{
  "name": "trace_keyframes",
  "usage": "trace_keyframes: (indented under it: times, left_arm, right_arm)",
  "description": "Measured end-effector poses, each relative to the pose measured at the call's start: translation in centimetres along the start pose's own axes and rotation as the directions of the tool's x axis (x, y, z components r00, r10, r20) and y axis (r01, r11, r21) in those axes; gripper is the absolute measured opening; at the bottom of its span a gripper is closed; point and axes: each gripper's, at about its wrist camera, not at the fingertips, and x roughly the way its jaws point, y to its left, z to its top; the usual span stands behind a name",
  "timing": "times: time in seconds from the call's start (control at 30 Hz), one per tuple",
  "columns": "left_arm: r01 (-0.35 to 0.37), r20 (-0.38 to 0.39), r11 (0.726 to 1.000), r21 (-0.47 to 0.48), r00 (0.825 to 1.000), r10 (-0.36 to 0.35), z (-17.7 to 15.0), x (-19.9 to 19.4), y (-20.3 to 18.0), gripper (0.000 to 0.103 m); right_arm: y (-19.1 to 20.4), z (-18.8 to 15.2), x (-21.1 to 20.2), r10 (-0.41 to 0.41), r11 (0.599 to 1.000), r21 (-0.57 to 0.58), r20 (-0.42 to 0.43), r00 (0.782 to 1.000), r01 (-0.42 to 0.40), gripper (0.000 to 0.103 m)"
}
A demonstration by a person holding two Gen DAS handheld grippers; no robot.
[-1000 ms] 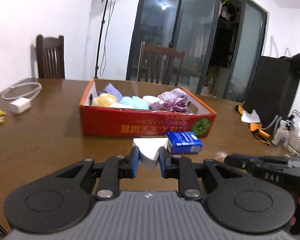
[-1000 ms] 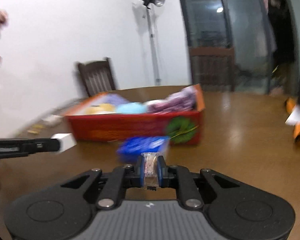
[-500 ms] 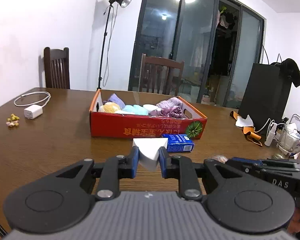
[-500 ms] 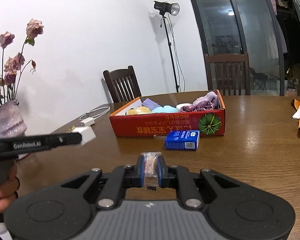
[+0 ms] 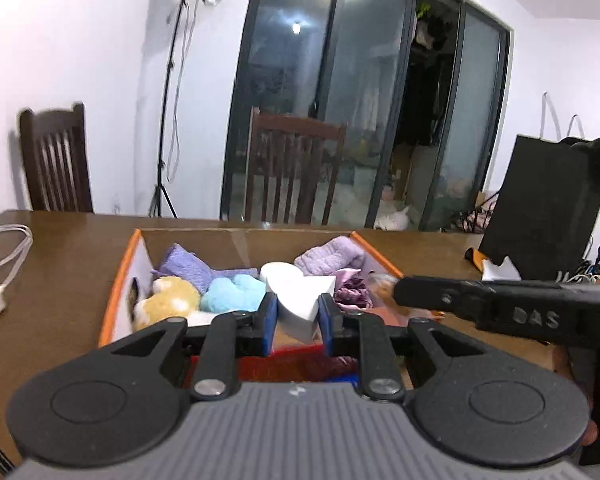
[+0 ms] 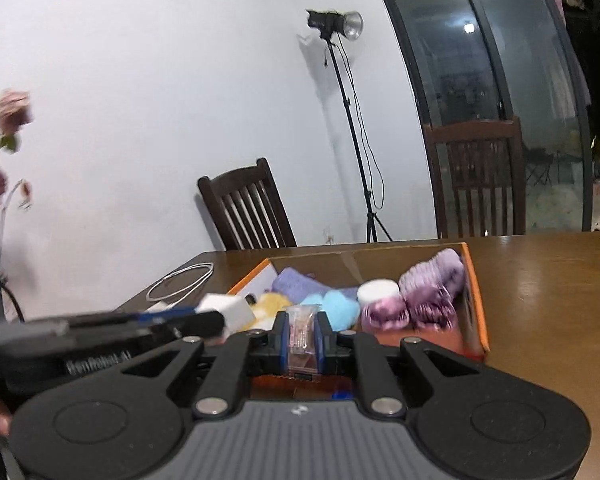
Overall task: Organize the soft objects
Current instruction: 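Carry the foam wedge and clear packet into the box and open both tools, then move both tools out of the box to the blue tissue pack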
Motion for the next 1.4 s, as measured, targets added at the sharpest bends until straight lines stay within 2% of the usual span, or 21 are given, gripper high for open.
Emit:
trace_keyframes:
  times: [0.13,0.23,0.33,0.4,0.43,0.47,0.6,0.8,0.9,1.03,1.13,1.2,1.27,1.37,1.4]
  left_arm:
    - [0.024,-0.065,1.0,-0.01,0.998,-0.025,0.4,4.1,1.1,0.023]
    - [0.015,-0.091,1.0,0.003,0.996,-0.014,-0.1,6.0,1.6,0.026]
    - [0.054,-0.113,0.998,0.021,0.992,-0.051,-0.5,7.0,2.0,0.045]
    - [0.07,-0.117,0.997,0.013,0.991,-0.068,-0.7,7.2,2.5,0.047]
    - [0.069,-0.123,0.998,0.012,0.99,-0.067,-0.6,7.3,2.8,0.047]
    - [0.061,-0.12,0.998,0.011,0.991,-0.059,-0.6,7.3,3.1,0.047]
    - [0.015,-0.112,1.0,-0.016,0.994,-0.017,-0.2,6.9,4.3,0.047]
    - [-0.011,-0.069,1.0,0.003,0.998,0.011,0.8,3.5,4.0,0.047]
    - [-0.022,-0.036,1.0,0.018,0.999,0.022,1.1,0.7,3.3,0.05]
    - [-0.045,0.004,0.998,0.045,0.999,0.045,0.6,-3.5,2.4,0.065]
    - [-0.074,0.018,0.994,0.078,0.997,0.073,-0.6,-6.7,1.5,0.079]
    - [-0.127,0.051,0.986,0.104,0.991,0.123,-2.0,-9.2,0.6,0.081]
    - [-0.186,0.109,0.977,0.109,0.979,0.174,-3.6,-11.9,-0.3,0.089]
    - [-0.207,0.138,0.975,0.078,0.971,0.195,-5.8,-15.1,-0.8,0.09]
    - [-0.213,0.14,0.975,0.056,0.969,0.203,-6.7,-16.2,-1.0,0.091]
  right_arm:
    - [-2.4,1.3,5.7,-0.013,0.998,0.055,-0.055,0.998,0.016,0.013]
    - [-4.1,1.0,8.3,0.001,0.994,0.107,-0.091,0.996,0.009,0.014]
    - [-4.8,0.3,10.4,-0.007,0.993,0.119,-0.117,0.993,0.021,0.018]
    - [-5.2,-0.1,11.1,-0.001,0.992,0.125,-0.124,0.992,0.017,0.03]
    - [-5.3,-0.2,11.3,0.001,0.991,0.133,-0.121,0.993,0.015,0.044]
    - [-5.4,-0.3,11.4,-0.001,0.99,0.137,-0.119,0.993,0.017,0.049]
    - [-5.4,-0.1,10.9,-0.03,0.992,0.121,-0.109,0.994,0.043,0.049]
    - [-4.6,0.9,7.4,-0.055,0.993,0.1,-0.068,0.996,0.062,0.049]
    - [-3.4,1.5,4.6,-0.086,0.995,0.043,-0.041,0.995,0.088,0.049]
    - [-0.9,1.7,0.0,-0.16,0.982,-0.098,-0.005,0.987,0.159,0.056]
    - [0.9,1.0,-3.6,-0.189,0.966,-0.178,0.012,0.982,0.188,0.063]
    - [1.9,0.1,-6.0,-0.211,0.953,-0.215,0.028,0.977,0.212,0.067]
    - [3.1,-1.3,-8.6,-0.241,0.933,-0.259,0.063,0.968,0.249,0.071]
    - [4.5,-3.9,-12.1,-0.247,0.918,-0.289,0.122,0.961,0.272,0.081]
    - [4.9,-4.9,-13.0,-0.243,0.917,-0.291,0.13,0.961,0.271,0.082]
